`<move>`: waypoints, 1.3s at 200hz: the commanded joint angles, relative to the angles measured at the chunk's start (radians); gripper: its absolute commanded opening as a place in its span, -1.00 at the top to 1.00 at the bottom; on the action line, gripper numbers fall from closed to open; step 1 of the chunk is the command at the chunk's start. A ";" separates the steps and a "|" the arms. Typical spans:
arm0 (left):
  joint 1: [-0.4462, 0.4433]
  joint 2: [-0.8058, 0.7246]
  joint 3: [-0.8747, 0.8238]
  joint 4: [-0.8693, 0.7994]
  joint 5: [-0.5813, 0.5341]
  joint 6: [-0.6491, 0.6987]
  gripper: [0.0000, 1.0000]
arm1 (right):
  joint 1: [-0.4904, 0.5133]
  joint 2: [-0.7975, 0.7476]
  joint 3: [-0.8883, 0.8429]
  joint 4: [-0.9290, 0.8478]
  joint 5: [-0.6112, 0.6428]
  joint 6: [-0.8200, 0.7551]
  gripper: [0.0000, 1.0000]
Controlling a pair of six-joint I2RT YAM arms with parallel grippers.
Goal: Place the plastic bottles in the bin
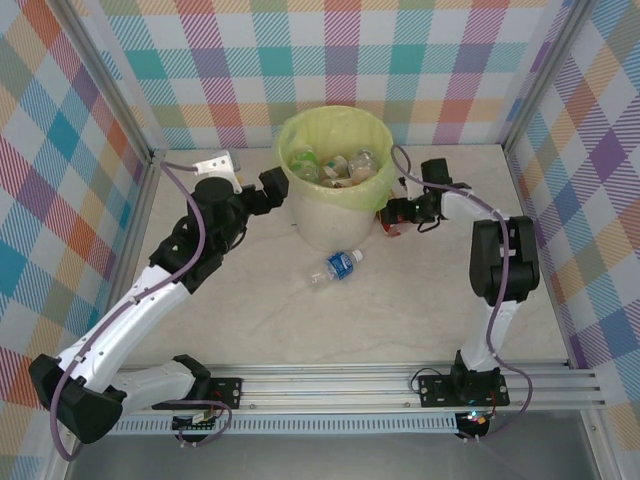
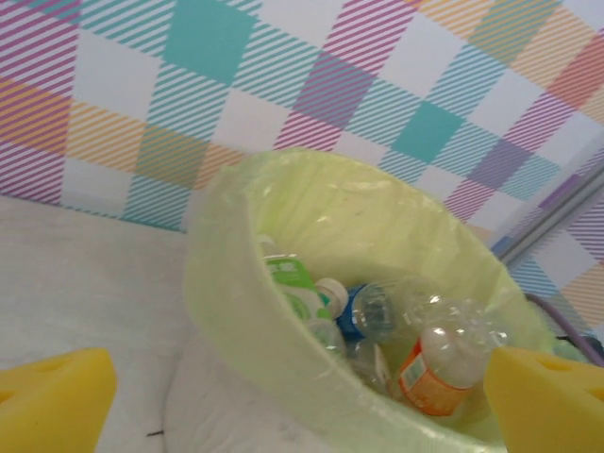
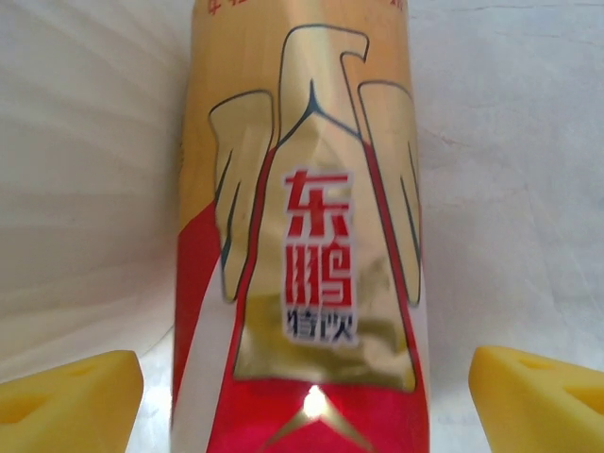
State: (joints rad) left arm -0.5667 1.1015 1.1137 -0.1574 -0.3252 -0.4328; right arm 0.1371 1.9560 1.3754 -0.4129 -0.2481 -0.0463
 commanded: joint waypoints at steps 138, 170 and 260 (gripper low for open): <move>0.125 -0.019 -0.137 -0.039 0.011 -0.186 -1.00 | 0.033 -0.013 -0.020 -0.002 0.200 0.018 -0.09; 0.135 -0.011 -0.147 -0.031 0.033 -0.201 -1.00 | 0.033 -0.094 -0.097 0.022 0.216 0.033 0.01; 0.157 0.006 -0.160 -0.031 0.070 -0.221 -1.00 | 0.033 -0.331 -0.305 0.129 0.210 0.109 0.03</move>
State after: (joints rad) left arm -0.4290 1.1007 0.9691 -0.1890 -0.2710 -0.6403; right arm 0.1635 1.6981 1.1107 -0.3431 -0.0334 0.0227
